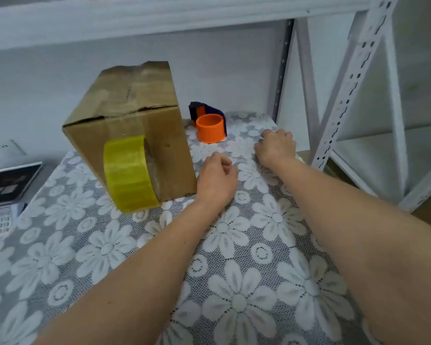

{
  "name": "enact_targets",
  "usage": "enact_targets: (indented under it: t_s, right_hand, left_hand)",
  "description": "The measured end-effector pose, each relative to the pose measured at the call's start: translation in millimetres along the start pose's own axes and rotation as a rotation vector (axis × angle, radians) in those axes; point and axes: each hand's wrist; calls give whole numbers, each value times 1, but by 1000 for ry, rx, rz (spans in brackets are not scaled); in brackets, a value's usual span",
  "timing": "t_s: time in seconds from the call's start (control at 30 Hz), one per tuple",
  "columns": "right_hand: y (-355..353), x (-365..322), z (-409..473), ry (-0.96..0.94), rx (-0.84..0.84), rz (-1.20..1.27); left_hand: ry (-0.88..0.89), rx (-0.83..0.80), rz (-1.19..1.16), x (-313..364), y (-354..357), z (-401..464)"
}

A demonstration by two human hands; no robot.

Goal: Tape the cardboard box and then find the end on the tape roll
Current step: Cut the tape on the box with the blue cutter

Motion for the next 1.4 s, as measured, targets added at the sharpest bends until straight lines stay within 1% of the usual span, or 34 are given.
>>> enact_targets:
  t_s: [0.13, 0.3, 0.37, 0.43, 0.47, 0.53, 0.57, 0.63, 0.73, 0.83, 0.97, 1.07, 1.13, 1.2, 1.3, 1.33, 1.4]
  right_hand:
    - [2, 5, -2, -27, 97, 124]
    - [-15, 5, -27, 29, 30, 468]
    - [-28, 4, -49, 39, 35, 584]
    - [-39, 0, -75, 13, 74, 666]
    - [-44, -3, -89, -12, 94, 691]
    - [-51, -7, -112, -58, 137, 721]
    - [-55, -10, -125, -77, 155, 715]
    - [-62, -13, -148, -112, 190, 696]
    - [-71, -15, -178, -180, 195, 670]
    - [-79, -18, -201, -225, 175, 613]
    - [-87, -25, -220, -234, 162, 497]
    - [-94, -31, -231, -251, 185, 431]
    - [-98, -34, -236, -287, 232, 326]
    - [-102, -37, -238, -299, 249, 301]
    - [-108, -39, -235, -220, 255, 475]
    - [-110, -38, -233, -167, 226, 564]
    - [-115, -39, -231, -39, 80, 875]
  left_hand:
    - [-10, 19, 36, 1, 0, -1]
    - [-24, -29, 56, 10, -4, -12]
    - [-68, -52, -4, 19, -8, -21]
    - [-186, -73, -148, 32, -11, -30]
    - [-278, -83, -265, 38, -14, -36]
    - [-506, -95, -578, 51, -18, -45]
    - [-588, -92, -736, 56, -23, -52]
    - [-645, -74, -928, 60, -30, -64]
    - [-625, -43, -1009, 62, -40, -83]
    - [-597, -22, -1025, 62, -49, -100]
    - [-553, 56, -908, 64, -59, -117]
    - [-441, 96, -773, 71, -68, -127]
    - [-363, 101, -727, 76, -73, -133]
    - [-315, 89, -695, 81, -77, -138]
    - [-296, 33, -639, 89, -84, -144]
    - [-305, 28, -625, 89, -86, -145]
    - [-317, 56, -609, 88, -90, -147]
Point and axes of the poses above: each hand's wrist, its own z-axis towards the middle knuckle, its own y-axis out of the palm, x = y × z, and after that the axes turned 11 degrees about -z, right-handed
